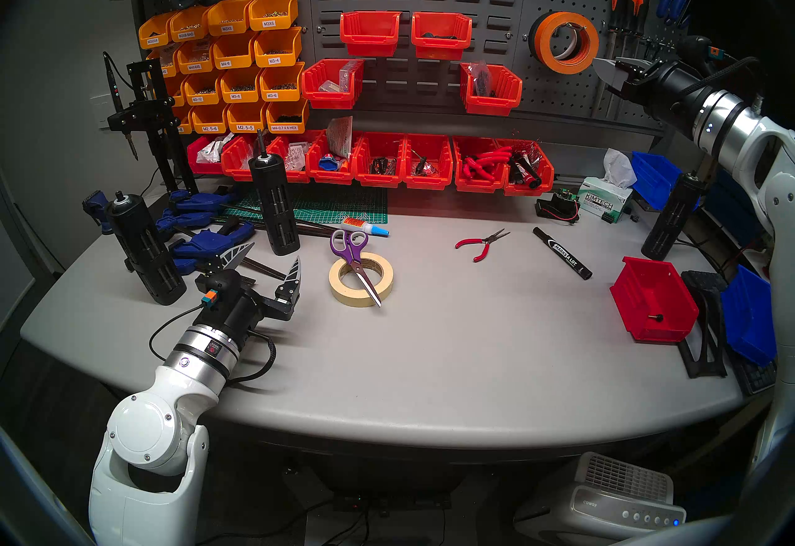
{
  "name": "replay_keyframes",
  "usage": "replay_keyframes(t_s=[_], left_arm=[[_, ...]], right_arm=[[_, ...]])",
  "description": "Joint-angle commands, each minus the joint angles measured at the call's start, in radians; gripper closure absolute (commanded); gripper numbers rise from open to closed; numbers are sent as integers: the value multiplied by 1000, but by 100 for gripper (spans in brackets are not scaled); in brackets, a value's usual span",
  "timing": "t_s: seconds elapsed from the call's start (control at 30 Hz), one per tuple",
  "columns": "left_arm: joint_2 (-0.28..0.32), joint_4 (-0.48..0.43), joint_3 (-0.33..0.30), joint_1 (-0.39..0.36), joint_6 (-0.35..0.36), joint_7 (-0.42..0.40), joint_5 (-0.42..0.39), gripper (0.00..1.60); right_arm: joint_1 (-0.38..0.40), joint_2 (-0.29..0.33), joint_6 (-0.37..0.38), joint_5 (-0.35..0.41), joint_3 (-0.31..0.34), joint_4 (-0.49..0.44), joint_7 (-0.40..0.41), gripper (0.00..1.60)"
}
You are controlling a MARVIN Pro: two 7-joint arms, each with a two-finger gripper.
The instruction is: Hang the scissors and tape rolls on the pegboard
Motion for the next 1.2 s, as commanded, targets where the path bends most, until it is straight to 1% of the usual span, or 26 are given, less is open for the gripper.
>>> replay_keyframes(t_s=[0.0, 0.03, 0.07, 0.1, 0.2, 0.23, 0.27, 0.3, 0.37, 0.43, 0.47, 0.5, 0.53, 0.57, 0.6, 0.67, 0.7, 0.77, 0.8, 0.9, 1.07, 1.1, 1.17], left_arm=[[0, -12, 2, -2, -5, -1, 0, 0], [0, -12, 2, -2, -5, -1, 0, 0], [0, -12, 2, -2, -5, -1, 0, 0], [0, -12, 2, -2, -5, -1, 0, 0], [0, -13, 2, -2, -5, -1, 0, 0], [0, -13, 2, -2, -5, -1, 0, 0], [0, -13, 2, -2, -5, -1, 0, 0], [0, -13, 2, -2, -5, -1, 0, 0], [0, -13, 2, -2, -5, -1, 0, 0], [0, -13, 2, -2, -5, -1, 0, 0], [0, -13, 2, -2, -5, -1, 0, 0], [0, -13, 2, -1, -6, -1, 0, 0], [0, -13, 2, -1, -6, -1, 0, 0], [0, -13, 2, -1, -6, -1, 0, 0], [0, -13, 2, -1, -6, -1, 0, 0], [0, -14, 2, -1, -6, -1, 0, 0], [0, -14, 2, -1, -6, -1, 0, 0], [0, -14, 2, -1, -6, -1, 0, 0], [0, -14, 2, -1, -6, -1, 0, 0], [0, -14, 2, -1, -6, -1, 0, 0], [0, -14, 2, -1, -6, -1, 0, 0], [0, -14, 2, -1, -6, -1, 0, 0], [0, -14, 2, -1, -6, -1, 0, 0]], right_arm=[[-121, -120, 76, -1, 143, -114, 54, 48], [-158, -150, 101, 0, 180, -143, 72, 50], [-152, -148, 121, 3, 184, -148, 81, 51], [-152, -148, 121, 3, 184, -148, 81, 51], [-210, -200, 154, 0, 234, -184, 129, 51], [-218, -207, 167, 2, 241, -184, 146, 52], [-211, -199, 182, 3, 238, -184, 155, 53], [-237, -220, 178, 1, 253, -184, 180, 53], [-270, -236, 186, -3, 279, -184, 229, 55], [-285, -241, 185, -11, 286, -184, 255, 57], [-316, -239, 170, -18, 302, -184, 292, 58], [-310, -251, 176, -21, 298, -184, 293, 56], [-336, -247, 158, -29, 308, -184, 331, 56], [-338, -247, 155, -30, 305, -184, 329, 55], [-355, -247, 144, -41, 309, -184, 359, 55], [-372, -256, 122, -59, 308, -184, 403, 55], [-377, -256, 112, -61, 304, -184, 407, 55], [-392, -259, 79, -90, 295, -184, 456, 55], [-393, -255, 63, -89, 284, -184, 461, 56], [-400, -251, 20, -121, 260, -184, 508, 57], [-405, -241, -49, -175, 198, -184, 545, 58], [-405, -240, -64, -186, 184, -184, 551, 56], [-401, -235, -90, -205, 154, -184, 559, 56]])
